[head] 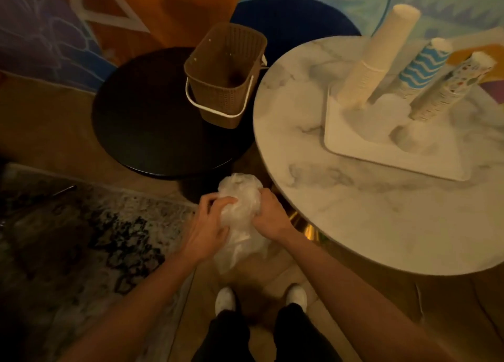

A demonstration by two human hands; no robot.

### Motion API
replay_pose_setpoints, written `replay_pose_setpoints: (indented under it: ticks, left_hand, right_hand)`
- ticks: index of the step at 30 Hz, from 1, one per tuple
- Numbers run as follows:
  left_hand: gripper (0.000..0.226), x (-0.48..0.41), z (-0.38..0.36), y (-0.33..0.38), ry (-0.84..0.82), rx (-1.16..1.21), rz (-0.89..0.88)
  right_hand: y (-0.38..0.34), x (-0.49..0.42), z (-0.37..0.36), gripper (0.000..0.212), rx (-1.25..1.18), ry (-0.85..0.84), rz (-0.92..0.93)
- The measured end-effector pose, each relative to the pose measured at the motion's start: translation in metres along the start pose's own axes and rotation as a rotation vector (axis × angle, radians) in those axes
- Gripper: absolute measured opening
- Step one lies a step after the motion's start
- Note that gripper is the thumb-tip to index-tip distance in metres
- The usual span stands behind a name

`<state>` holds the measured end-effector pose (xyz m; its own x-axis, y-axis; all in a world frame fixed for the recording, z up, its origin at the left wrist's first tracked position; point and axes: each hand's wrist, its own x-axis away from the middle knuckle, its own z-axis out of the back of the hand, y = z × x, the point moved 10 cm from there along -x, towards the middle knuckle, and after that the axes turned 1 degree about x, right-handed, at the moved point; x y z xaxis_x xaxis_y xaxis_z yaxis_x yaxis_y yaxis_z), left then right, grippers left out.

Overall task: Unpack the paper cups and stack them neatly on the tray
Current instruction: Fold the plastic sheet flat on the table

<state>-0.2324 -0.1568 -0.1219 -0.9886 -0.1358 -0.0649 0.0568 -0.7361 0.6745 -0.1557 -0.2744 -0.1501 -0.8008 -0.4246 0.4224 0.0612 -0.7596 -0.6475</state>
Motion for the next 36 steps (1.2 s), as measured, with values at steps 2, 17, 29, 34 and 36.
replay_pose_setpoints:
  ticks: [2,17,29,34,36]
  left_hand:
    - [0.055,0.000,-0.010,-0.023,-0.034,0.044,0.056]
    - [0.067,-0.038,-0.207,-0.212,-0.148,0.070,0.215]
    - [0.054,-0.092,-0.380,-0.345,-0.296,-0.383,0.225]
    - [0.080,-0.087,-0.415,-0.374,-0.467,-0.353,0.307]
    - [0.087,-0.088,-0.409,-0.373,-0.428,-0.315,0.305]
  right_hand:
    - [0.009,-0.009,-0.016,0.047,-0.051,-0.001,-0.065]
    - [0.184,-0.144,-0.157,0.051,-0.339,-0.010,-0.341]
    - [0.311,-0.273,-0.277,0.049,-0.311,-0.116,-0.427]
    - [0.319,-0.283,-0.295,0.060,-0.292,-0.137,-0.428]
    - [0.316,-0.281,-0.290,0.058,-0.223,-0.134,-0.414]
